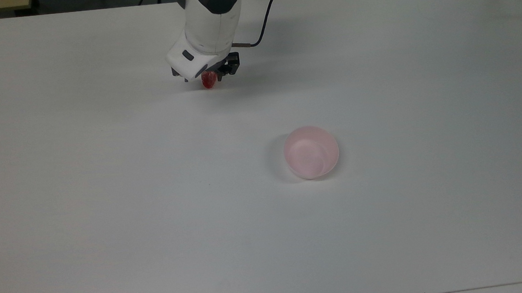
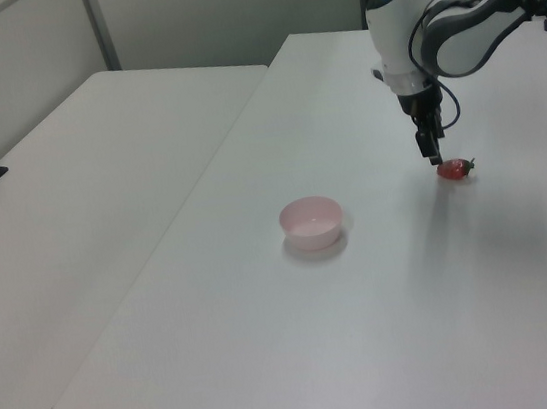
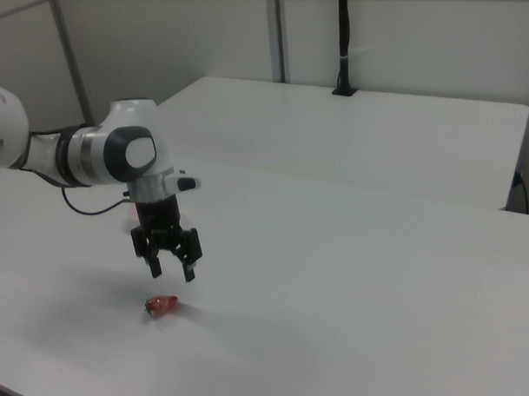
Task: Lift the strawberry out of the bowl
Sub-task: 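Open the gripper to release the strawberry onto the table and rise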
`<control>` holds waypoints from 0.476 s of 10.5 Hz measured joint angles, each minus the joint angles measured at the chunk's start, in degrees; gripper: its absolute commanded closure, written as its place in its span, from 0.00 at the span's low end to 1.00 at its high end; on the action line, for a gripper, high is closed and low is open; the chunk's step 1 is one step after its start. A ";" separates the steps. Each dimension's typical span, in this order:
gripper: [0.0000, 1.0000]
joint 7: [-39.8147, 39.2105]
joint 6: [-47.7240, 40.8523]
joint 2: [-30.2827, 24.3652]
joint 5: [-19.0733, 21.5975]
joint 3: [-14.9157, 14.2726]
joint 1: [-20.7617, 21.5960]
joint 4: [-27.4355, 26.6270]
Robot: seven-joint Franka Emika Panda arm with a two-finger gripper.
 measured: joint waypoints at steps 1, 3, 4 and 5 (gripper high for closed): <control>0.00 0.14 -0.74 -1.05 0.13 -0.01 -0.27 1.38; 0.00 0.29 -9.60 -3.77 3.07 -0.25 -0.74 9.18; 0.00 0.28 -15.38 -5.01 5.65 -0.39 -1.70 14.82; 0.00 0.28 -20.53 -6.03 8.17 -0.49 -3.04 20.40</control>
